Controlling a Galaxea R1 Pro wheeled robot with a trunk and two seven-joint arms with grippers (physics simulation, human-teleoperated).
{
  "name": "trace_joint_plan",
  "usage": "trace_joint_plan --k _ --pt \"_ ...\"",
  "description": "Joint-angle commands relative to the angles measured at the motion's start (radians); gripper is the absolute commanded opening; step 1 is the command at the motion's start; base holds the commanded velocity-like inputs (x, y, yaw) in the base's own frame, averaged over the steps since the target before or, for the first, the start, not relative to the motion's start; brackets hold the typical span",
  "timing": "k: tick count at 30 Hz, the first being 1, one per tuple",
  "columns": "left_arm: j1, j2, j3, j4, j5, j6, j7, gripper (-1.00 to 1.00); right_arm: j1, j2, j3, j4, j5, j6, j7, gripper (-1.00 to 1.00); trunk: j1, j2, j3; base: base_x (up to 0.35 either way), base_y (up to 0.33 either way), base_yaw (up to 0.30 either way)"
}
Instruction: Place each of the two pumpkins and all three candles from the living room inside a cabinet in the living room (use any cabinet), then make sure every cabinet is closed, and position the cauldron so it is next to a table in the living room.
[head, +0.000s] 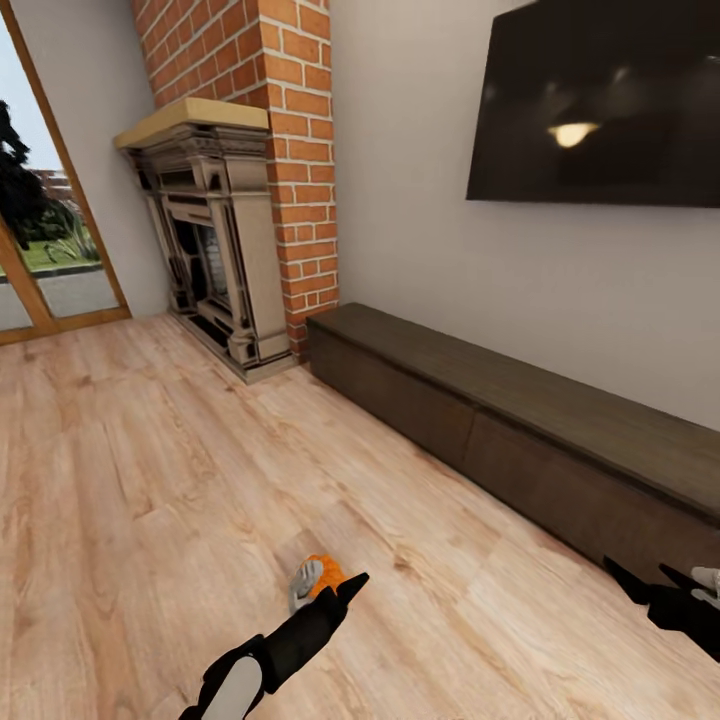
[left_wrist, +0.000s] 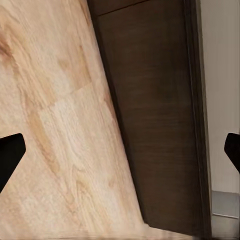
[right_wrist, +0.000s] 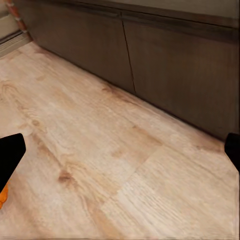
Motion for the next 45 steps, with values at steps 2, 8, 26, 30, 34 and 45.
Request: trace_joint_plan --k 2,8,26,30,34,45 --pt "0.0 0.0 0.001 0.004 0.007 0.005 0.0 1.0 -0.001 0.001 -0.002 -0.001 0.015 0.005 0.008 1.0 0.0 0.0 -0.001 0.0 0.0 -0.298" --pt "0.0 -0.001 0.002 0.021 0.008 0.005 0.0 1.0 -0.001 0.003 0.0 -0.001 0.022 0.004 0.007 1.0 0.0 0.0 -0.001 0.0 0.0 -0.298" --pt "0.0 0.012 0.01 0.063 0.059 -0.038 -0.097 1.0 0.001 0.003 0.008 -0.001 0.024 -0.008 0.009 1.0 0.0 0.0 -0.001 0.0 0.0 -0.298" --pt "-0.002 0.007 0.077 0.178 0.103 -0.037 -0.169 1.0 0.003 0.003 0.009 -0.001 0.024 -0.009 0.01 1.0 0.0 0.0 -0.001 0.0 0.0 -0.298" --pt "-0.004 0.003 0.105 0.213 0.113 -0.031 -0.177 1.0 0.003 0.003 0.009 -0.001 0.024 -0.01 0.011 1.0 0.0 0.0 -0.001 0.0 0.0 -0.298" --pt "-0.005 0.009 0.117 0.226 0.115 -0.038 -0.187 1.0 0.004 0.002 0.009 -0.001 0.024 -0.01 0.012 1.0 0.0 0.0 -0.001 0.0 0.0 -0.298"
